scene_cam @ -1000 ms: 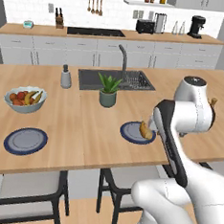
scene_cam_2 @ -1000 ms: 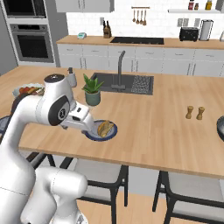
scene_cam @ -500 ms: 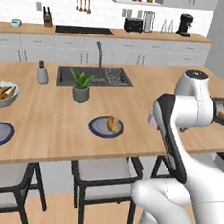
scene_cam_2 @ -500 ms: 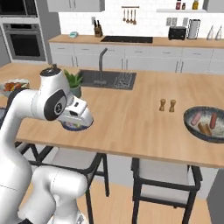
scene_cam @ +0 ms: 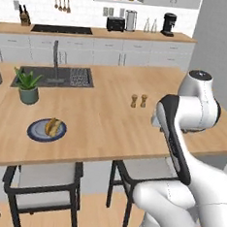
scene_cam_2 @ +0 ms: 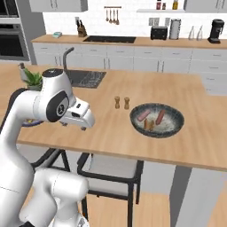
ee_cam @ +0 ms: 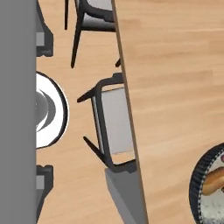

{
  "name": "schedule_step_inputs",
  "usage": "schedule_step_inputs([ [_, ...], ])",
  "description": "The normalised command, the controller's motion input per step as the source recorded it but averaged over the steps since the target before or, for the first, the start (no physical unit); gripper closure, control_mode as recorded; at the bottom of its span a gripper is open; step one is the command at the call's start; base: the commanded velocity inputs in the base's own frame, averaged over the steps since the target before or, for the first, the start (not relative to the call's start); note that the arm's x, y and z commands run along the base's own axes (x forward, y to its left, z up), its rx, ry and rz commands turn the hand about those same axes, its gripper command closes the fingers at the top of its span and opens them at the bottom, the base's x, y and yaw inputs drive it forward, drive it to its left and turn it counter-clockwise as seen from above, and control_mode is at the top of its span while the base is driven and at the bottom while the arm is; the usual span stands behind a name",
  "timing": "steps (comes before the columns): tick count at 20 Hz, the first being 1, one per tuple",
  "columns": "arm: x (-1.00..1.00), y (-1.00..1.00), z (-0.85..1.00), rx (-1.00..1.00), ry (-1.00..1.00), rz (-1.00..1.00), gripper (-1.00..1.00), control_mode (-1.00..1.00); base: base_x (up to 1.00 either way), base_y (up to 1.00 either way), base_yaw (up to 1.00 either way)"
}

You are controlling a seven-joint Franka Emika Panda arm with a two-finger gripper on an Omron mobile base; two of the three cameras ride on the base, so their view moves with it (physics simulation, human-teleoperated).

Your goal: Place one bun and one sausage from the bowl on each plate.

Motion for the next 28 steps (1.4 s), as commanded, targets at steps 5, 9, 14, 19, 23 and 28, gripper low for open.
schedule_step_inputs([
  [5, 0.0, 0.0, 0.0, 0.0, 0.0, 0.0, -1.0, 1.0, 0.0, -1.0, 0.0],
  [9, 0.0, 0.0, 0.0, 0.0, 0.0, 0.0, -1.0, 1.0, 0.09, -0.9, 0.0],
  [14, 0.0, 0.0, 0.0, 0.0, 0.0, 0.0, -1.0, 1.0, 0.38, -0.28, 0.0],
  [19, 0.0, 0.0, 0.0, 0.0, 0.0, 0.0, -1.0, 1.0, 0.62, 0.0, 0.0],
  [23, 0.23, -0.02, 0.0, 0.01, 0.0, 0.0, -1.0, -1.0, 0.51, -0.13, 0.0],
  [28, 1.0, 0.0, -0.07, 0.01, 0.0, 0.0, -1.0, -1.0, 0.0, 0.0, 0.0],
])
